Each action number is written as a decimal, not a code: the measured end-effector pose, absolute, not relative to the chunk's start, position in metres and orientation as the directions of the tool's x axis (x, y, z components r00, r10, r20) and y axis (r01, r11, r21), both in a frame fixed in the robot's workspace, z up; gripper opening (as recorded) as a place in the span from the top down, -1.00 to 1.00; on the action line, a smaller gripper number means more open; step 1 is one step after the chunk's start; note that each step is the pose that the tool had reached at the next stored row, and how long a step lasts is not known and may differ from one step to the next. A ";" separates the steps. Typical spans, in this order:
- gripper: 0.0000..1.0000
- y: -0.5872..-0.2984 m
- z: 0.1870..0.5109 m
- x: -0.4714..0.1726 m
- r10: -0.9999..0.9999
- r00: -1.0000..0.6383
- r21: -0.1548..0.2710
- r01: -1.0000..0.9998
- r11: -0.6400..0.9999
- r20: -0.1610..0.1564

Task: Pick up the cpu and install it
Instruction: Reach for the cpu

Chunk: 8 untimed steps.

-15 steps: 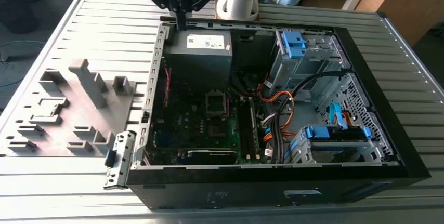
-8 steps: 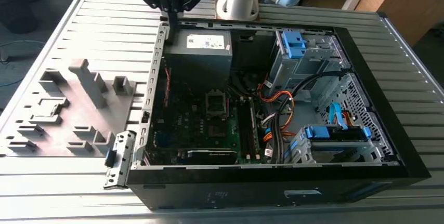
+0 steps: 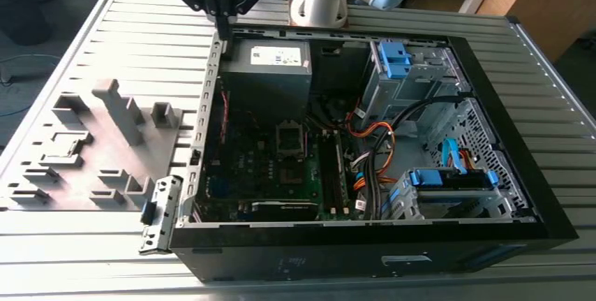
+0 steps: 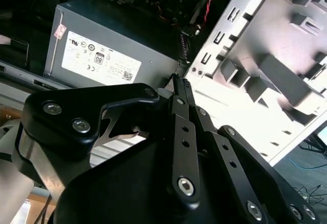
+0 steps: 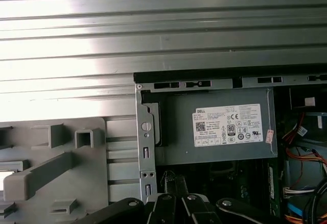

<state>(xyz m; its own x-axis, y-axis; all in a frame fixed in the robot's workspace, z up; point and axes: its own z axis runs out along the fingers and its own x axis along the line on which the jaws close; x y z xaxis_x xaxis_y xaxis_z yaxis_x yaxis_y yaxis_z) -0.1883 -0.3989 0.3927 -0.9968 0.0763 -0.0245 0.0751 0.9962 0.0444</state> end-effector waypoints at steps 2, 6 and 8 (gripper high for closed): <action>0.79 -0.399 0.393 -0.190 0.076 -0.997 0.044 0.075 0.996 -0.025; 0.79 -0.399 0.393 -0.190 0.076 -0.997 0.044 0.075 0.996 -0.024; 0.79 -0.399 0.393 -0.191 0.076 -0.997 0.044 0.075 0.996 -0.024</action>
